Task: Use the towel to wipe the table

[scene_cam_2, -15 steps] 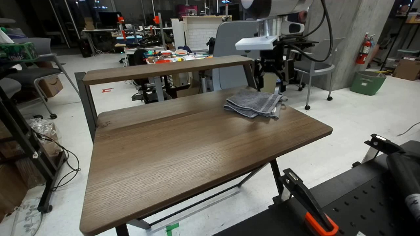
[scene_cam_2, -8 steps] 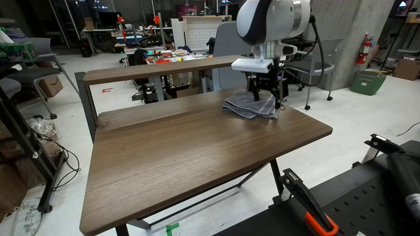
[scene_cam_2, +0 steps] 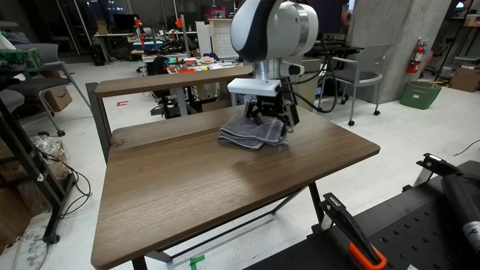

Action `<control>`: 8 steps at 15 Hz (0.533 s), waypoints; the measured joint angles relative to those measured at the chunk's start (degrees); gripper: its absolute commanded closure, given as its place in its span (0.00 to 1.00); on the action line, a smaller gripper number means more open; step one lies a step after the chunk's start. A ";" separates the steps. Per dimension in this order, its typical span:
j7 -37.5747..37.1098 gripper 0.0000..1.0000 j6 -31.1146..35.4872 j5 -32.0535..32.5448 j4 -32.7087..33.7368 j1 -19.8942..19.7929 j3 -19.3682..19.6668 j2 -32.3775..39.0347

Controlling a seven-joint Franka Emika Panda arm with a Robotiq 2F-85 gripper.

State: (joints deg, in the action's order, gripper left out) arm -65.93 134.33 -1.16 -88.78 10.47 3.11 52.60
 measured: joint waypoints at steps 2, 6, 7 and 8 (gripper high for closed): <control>1.30 0.00 -0.15 0.00 0.26 2.17 -1.20 0.10; 2.70 0.00 -0.94 0.24 2.00 6.99 -2.44 1.04; 2.91 0.00 -1.36 0.47 2.56 8.09 -2.47 1.31; 3.12 0.00 -1.93 0.68 3.14 9.01 -2.49 1.53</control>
State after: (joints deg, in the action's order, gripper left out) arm -62.81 132.41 -0.48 -85.64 19.48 0.62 54.13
